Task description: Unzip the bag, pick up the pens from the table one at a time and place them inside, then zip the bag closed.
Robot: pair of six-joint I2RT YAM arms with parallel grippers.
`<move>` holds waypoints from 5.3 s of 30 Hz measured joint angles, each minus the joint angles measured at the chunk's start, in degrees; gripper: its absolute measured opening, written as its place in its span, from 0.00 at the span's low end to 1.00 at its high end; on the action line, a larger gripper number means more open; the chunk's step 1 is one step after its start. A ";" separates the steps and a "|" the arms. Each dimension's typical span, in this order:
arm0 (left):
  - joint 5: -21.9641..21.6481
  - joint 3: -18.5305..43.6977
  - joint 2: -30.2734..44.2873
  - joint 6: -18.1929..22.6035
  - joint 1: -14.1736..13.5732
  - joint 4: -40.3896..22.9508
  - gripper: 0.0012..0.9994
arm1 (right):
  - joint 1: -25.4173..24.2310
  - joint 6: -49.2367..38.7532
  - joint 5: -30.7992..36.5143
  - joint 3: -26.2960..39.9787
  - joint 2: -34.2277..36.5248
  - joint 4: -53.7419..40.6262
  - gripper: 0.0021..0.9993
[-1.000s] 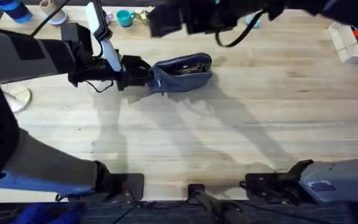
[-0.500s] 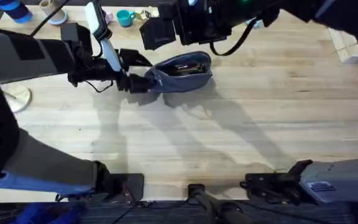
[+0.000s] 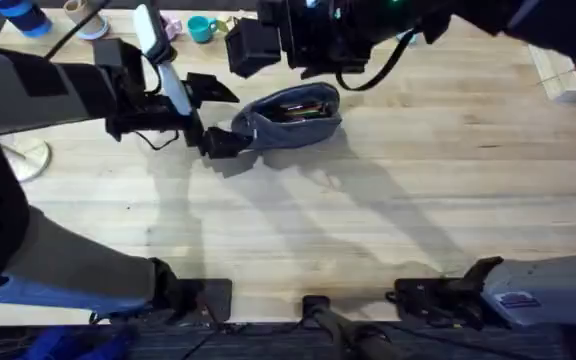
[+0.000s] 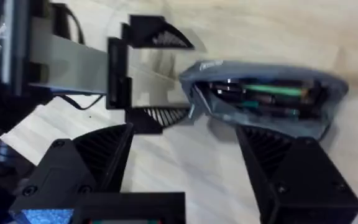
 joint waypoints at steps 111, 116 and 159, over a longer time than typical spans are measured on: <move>-0.17 0.00 0.00 4.59 16.38 -1.09 0.99 | 14.34 36.14 27.17 0.00 23.76 13.44 0.03; -0.17 0.00 0.00 4.59 16.38 -1.09 0.99 | 14.34 34.01 27.10 0.00 23.76 13.59 0.03; 3.58 0.00 0.00 4.79 -0.19 2.41 0.60 | 11.33 22.96 24.68 2.47 16.90 12.75 0.03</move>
